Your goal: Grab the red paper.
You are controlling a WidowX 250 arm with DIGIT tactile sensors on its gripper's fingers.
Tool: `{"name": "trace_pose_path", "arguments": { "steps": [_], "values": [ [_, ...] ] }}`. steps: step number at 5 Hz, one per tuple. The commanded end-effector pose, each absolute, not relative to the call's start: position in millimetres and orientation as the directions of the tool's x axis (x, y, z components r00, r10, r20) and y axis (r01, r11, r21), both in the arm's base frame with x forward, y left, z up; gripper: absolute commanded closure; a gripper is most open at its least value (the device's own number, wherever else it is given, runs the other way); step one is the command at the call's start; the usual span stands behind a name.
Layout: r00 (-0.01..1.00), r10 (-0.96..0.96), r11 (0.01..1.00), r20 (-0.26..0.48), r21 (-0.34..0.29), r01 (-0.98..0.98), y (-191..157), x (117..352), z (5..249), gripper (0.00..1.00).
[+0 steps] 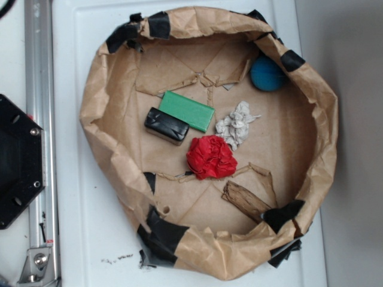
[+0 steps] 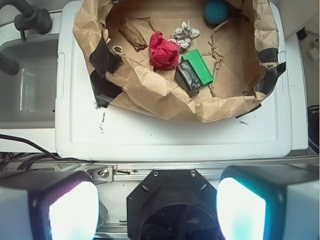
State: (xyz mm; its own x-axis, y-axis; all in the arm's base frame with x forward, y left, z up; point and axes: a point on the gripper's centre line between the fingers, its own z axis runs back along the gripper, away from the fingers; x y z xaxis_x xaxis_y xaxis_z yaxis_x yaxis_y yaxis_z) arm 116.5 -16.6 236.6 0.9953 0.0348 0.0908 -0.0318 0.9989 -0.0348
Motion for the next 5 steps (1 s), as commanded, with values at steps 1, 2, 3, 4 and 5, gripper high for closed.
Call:
{"name": "trace_pose_path", "arguments": {
  "steps": [1,2,3,4,5],
  "values": [
    [0.995,0.035,0.999,0.091,-0.035,-0.032,-17,116,237,0.00],
    [0.994,0.038,0.999,0.098,-0.041,-0.034,-7,166,207,0.00],
    [0.992,0.058,0.998,0.116,-0.004,-0.058,6,197,175,0.00],
    [0.992,0.058,0.998,0.116,-0.004,-0.058,6,197,175,0.00],
    [0.992,0.058,0.998,0.116,-0.004,-0.058,6,197,175,0.00]
  ]
}}
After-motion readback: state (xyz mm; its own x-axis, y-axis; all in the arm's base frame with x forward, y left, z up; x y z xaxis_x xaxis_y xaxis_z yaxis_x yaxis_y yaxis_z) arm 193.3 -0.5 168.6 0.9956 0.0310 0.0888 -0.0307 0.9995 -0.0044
